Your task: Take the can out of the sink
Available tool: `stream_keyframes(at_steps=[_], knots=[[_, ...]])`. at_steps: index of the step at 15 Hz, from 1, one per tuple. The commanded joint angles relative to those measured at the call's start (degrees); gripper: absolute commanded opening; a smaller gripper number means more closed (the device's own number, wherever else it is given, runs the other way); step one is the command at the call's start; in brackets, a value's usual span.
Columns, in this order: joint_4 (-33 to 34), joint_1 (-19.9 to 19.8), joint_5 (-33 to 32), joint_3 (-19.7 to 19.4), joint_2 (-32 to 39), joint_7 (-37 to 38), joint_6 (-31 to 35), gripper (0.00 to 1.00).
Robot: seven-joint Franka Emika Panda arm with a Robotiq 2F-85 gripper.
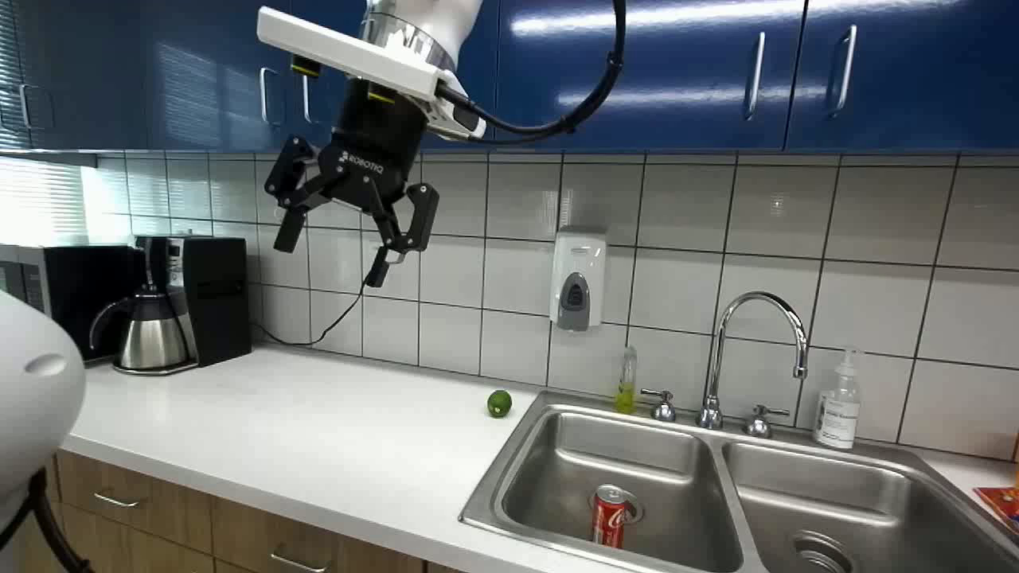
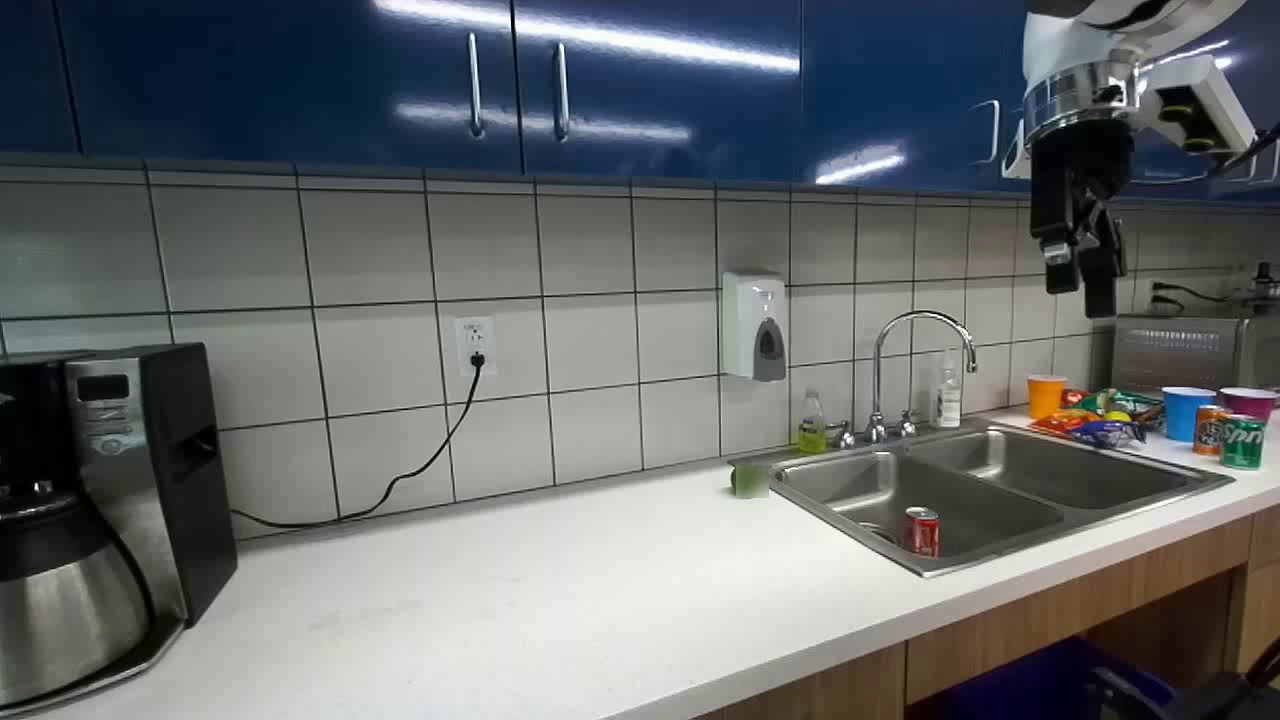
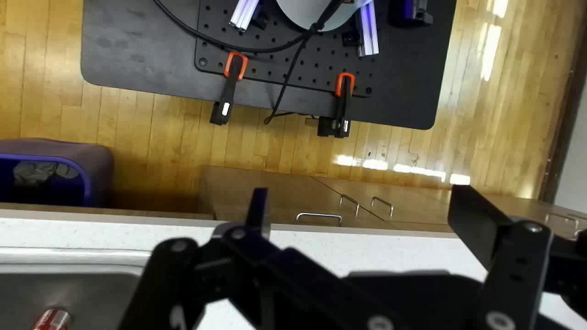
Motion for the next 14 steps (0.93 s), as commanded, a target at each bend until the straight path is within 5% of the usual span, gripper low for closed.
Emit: stream_keyframes(at_steps=[1,8,14], knots=[[0.0,-1.1,0.4,0.8,0.3,-0.6,0.0,1.00],[0.2,-1.1,0.5,0.9,0.7,-0.2,0.6,1.00],[1.8,-1.2,1.1,-0.5,7.7,0.3,9.1,1.00]])
